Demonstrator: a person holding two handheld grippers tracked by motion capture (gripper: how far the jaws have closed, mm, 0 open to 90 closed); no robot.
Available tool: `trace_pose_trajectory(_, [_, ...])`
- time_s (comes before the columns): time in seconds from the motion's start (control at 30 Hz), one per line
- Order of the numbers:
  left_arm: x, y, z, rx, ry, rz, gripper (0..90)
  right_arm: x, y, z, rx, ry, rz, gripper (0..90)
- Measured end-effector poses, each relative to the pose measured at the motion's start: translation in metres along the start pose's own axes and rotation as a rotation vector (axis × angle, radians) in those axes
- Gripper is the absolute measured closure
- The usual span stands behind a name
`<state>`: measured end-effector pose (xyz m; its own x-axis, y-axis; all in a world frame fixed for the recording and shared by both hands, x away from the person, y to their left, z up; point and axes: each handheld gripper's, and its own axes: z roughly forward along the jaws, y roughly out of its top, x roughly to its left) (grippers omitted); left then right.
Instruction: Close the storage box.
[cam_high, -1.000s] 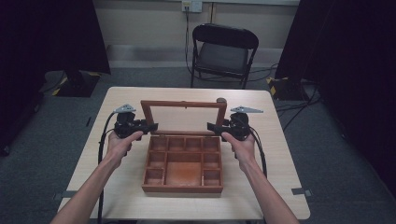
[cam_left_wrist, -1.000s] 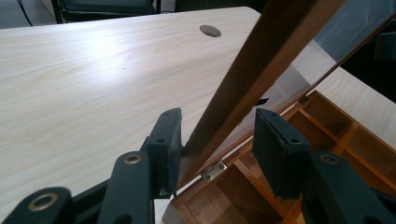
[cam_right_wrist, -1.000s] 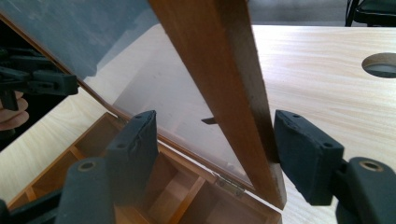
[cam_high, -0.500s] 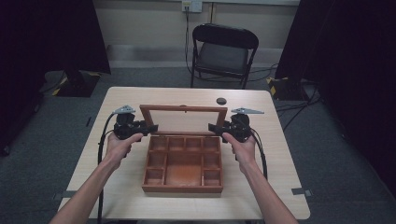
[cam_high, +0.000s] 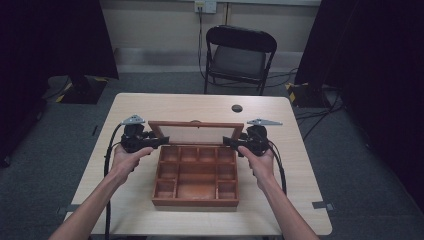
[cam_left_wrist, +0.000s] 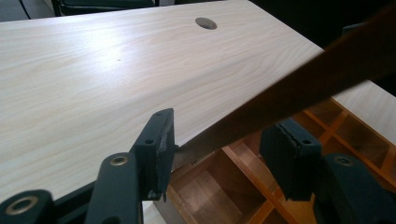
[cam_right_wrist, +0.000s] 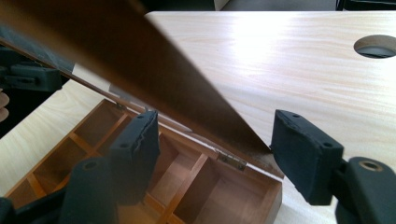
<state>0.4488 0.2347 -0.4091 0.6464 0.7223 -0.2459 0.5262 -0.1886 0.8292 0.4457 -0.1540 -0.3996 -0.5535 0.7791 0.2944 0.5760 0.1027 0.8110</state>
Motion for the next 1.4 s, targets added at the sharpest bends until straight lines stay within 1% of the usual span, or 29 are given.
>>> trace_pose_trajectory(0.03, [-0.001,-0.001,-0.002,0.001,0.001,0.002,44.5,0.001,-0.001,-0.001,0.002,0.0,0.001,31.8])
trace_pose_trajectory(0.1, [-0.002,-0.001,-0.005,-0.005,0.005,-0.002,43.5,0.002,-0.003,-0.002,0.001,-0.009,-0.018,31.2])
trace_pose_trajectory(0.13, [-0.003,-0.002,-0.006,-0.011,0.006,-0.004,44.0,0.003,-0.003,-0.002,0.0,-0.012,-0.019,30.2])
trace_pose_trajectory(0.17, [-0.004,-0.005,-0.009,-0.024,0.005,-0.017,44.4,0.003,-0.003,-0.002,0.001,-0.014,-0.016,29.2])
trace_pose_trajectory(0.2, [-0.004,-0.007,-0.01,-0.028,0.01,-0.021,42.9,0.002,-0.004,-0.002,0.004,-0.004,0.009,27.7])
trace_pose_trajectory(0.23, [-0.004,-0.009,-0.011,-0.033,0.013,-0.021,41.9,0.002,-0.004,-0.003,0.009,0.003,0.02,27.2])
trace_pose_trajectory(0.3, [-0.002,-0.013,-0.013,-0.051,0.012,-0.046,40.5,0.001,-0.006,-0.003,0.011,0.011,0.014,26.0])
trace_pose_trajectory(0.37, [-0.001,-0.013,-0.014,-0.051,0.009,-0.047,37.3,0.001,-0.006,-0.003,0.016,0.009,0.016,25.7])
trace_pose_trajectory(0.47, [0.0,-0.012,-0.018,-0.064,0.001,-0.051,36.0,0.002,-0.006,-0.003,0.015,0.002,0.01,25.7])
trace_pose_trajectory(0.5, [0.0,-0.011,-0.019,-0.062,0.003,-0.04,35.5,0.002,-0.007,-0.003,0.012,0.003,0.004,25.7])
trace_pose_trajectory(0.57, [-0.002,-0.011,-0.021,-0.055,0.012,-0.019,34.7,0.001,-0.008,-0.003,0.011,0.009,0.017,23.6])
trace_pose_trajectory(0.73, [-0.002,-0.011,-0.019,-0.053,-0.006,-0.022,31.0,0.0,-0.012,-0.002,0.014,0.008,0.013,22.3])
trace_pose_trajectory(0.8, [-0.004,-0.011,-0.018,-0.048,-0.01,-0.016,30.6,0.0,-0.013,-0.003,0.019,0.006,0.016,22.2])
trace_pose_trajectory(0.83, [-0.005,-0.011,-0.018,-0.04,-0.008,-0.005,30.0,0.0,-0.014,-0.003,0.019,0.004,0.013,22.2])
trace_pose_trajectory(0.87, [-0.005,-0.011,-0.017,-0.039,-0.011,-0.006,29.4,-0.001,-0.015,-0.004,0.023,0.005,0.012,21.3])
trace_pose_trajectory(0.9, [-0.006,-0.011,-0.016,-0.036,-0.016,-0.008,28.8,-0.001,-0.017,-0.005,0.024,-0.001,0.015,19.3])
trace_pose_trajectory(0.97, [-0.006,-0.011,-0.015,-0.039,-0.017,-0.014,27.5,-0.002,-0.018,-0.008,0.027,0.001,0.049,15.4])
trace_pose_trajectory(1.0, [-0.006,-0.01,-0.015,-0.037,-0.017,-0.01,27.5,-0.003,-0.019,-0.01,0.035,-0.003,0.054,15.7])
trace_pose_trajectory(1.03, [-0.007,-0.01,-0.015,-0.037,-0.017,-0.007,27.5,-0.003,-0.02,-0.012,0.036,-0.009,0.047,15.7])
trace_pose_trajectory(1.1, [-0.007,-0.01,-0.015,-0.038,-0.02,-0.01,27.5,-0.003,-0.023,-0.016,0.036,-0.005,0.052,15.8])
trace_pose_trajectory(1.2, [-0.008,-0.009,-0.014,-0.045,-0.02,-0.016,27.4,-0.004,-0.027,-0.02,0.046,-0.01,0.039,17.2])
trace_pose_trajectory(1.27, [-0.008,-0.009,-0.015,-0.04,-0.022,-0.011,27.3,-0.005,-0.028,-0.021,0.059,-0.021,0.042,17.7])
trace_pose_trajectory(1.33, [-0.008,-0.01,-0.015,-0.037,-0.021,-0.01,26.8,-0.008,-0.027,-0.023,0.049,-0.02,0.049,18.8])
trace_pose_trajectory(1.4, [-0.008,-0.01,-0.015,-0.035,-0.025,-0.011,26.1,-0.011,-0.026,-0.025,0.046,-0.037,0.051,21.1])
